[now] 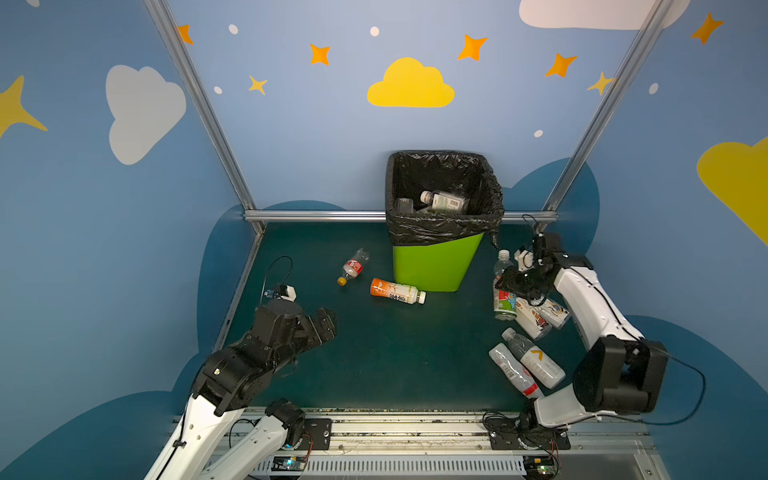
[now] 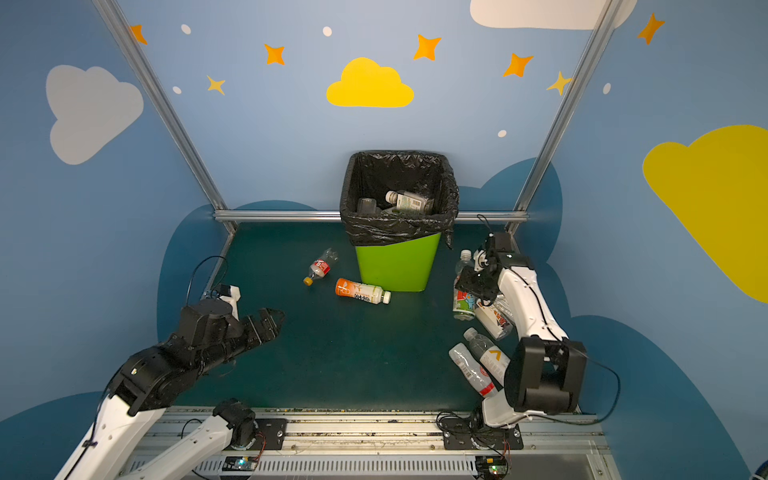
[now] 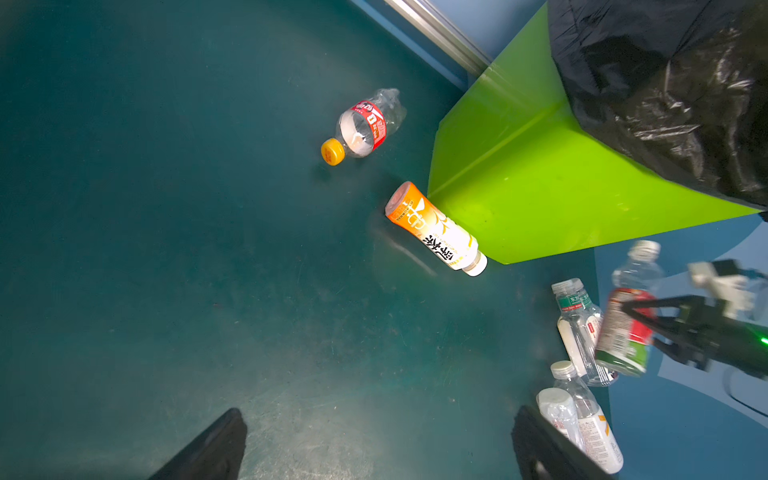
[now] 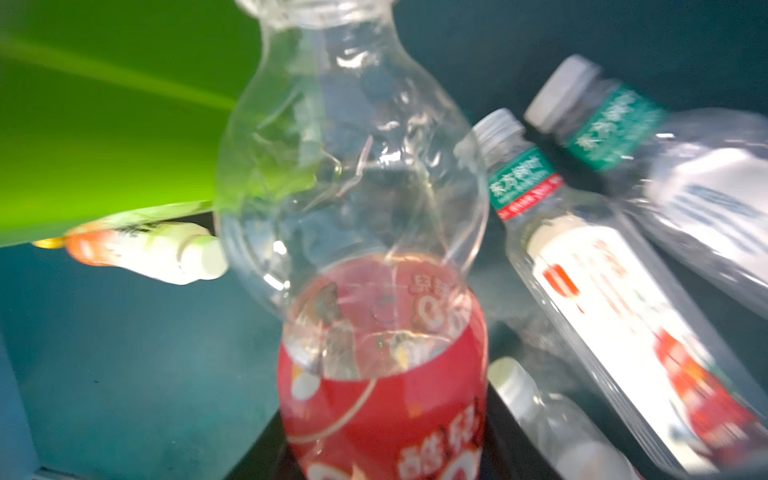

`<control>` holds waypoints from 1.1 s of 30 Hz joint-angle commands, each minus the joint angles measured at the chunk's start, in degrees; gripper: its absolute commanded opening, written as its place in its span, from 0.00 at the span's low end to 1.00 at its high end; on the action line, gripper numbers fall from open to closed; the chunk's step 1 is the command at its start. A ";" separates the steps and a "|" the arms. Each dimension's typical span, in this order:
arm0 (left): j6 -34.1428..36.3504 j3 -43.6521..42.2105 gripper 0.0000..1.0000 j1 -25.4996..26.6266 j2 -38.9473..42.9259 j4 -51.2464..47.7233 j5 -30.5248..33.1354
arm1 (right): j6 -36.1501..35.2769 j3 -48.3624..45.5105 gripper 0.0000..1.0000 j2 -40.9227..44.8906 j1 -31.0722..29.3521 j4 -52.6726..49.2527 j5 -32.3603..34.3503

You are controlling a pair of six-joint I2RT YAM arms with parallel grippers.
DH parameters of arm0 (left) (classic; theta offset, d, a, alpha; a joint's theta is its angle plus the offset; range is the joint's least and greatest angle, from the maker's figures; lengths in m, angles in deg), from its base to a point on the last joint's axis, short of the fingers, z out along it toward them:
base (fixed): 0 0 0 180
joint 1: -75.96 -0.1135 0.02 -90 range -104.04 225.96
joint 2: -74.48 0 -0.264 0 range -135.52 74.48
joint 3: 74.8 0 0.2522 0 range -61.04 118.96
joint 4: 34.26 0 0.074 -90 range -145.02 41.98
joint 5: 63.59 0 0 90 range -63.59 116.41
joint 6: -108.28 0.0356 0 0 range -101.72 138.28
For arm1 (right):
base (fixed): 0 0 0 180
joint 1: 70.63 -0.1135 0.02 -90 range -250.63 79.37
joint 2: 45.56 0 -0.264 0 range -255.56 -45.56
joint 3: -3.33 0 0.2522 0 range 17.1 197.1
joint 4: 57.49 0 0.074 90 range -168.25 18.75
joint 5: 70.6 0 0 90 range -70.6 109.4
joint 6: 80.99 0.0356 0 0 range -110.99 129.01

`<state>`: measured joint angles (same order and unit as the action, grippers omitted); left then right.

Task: Throw the plastic bottles in the bin
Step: 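Lift the Qoo bottle over the green bin and open the right gripper, then lower the right gripper to the cluster while the left gripper reaches the crushed bottle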

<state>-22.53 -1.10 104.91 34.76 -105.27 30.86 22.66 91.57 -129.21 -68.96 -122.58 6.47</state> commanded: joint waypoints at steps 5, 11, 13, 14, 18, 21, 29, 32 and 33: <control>1.61 2.91 1.00 0.02 -4.75 1.13 -0.77 | 1.85 10.49 0.56 16.09 1.85 -2.90 1.28; 6.08 8.62 1.00 0.08 -11.59 2.06 -1.31 | 0.38 57.15 0.64 -4.89 -10.27 -6.91 2.15; 6.85 10.26 1.00 0.05 -13.44 2.14 -2.03 | -0.16 77.50 0.80 -18.29 -13.41 -10.64 2.04; 6.98 10.90 1.00 0.08 -14.01 2.23 -2.45 | 1.02 88.60 0.88 -25.07 -13.66 -13.62 1.45; 6.53 11.97 1.00 0.11 -13.51 1.60 -2.31 | 6.37 94.70 0.90 -31.47 -11.19 -13.68 -0.96; 5.67 11.78 1.00 0.12 -11.34 0.00 -1.37 | 7.95 74.16 0.90 -20.31 -9.01 -0.62 -2.36; 3.22 8.24 1.00 0.09 -8.58 -1.87 -1.02 | 5.65 52.07 0.90 0.01 -3.13 7.92 -2.50; 2.55 6.55 1.00 0.20 -10.29 0.04 -2.49 | 1.51 50.71 0.90 3.37 -2.88 3.51 -1.45; 2.24 6.04 1.00 0.25 -10.90 0.69 -2.24 | -0.18 49.64 0.90 4.67 -2.86 1.74 -1.08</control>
<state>-19.15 6.44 104.98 25.64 -105.38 29.22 27.21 141.80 -127.18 -71.58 -118.62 5.23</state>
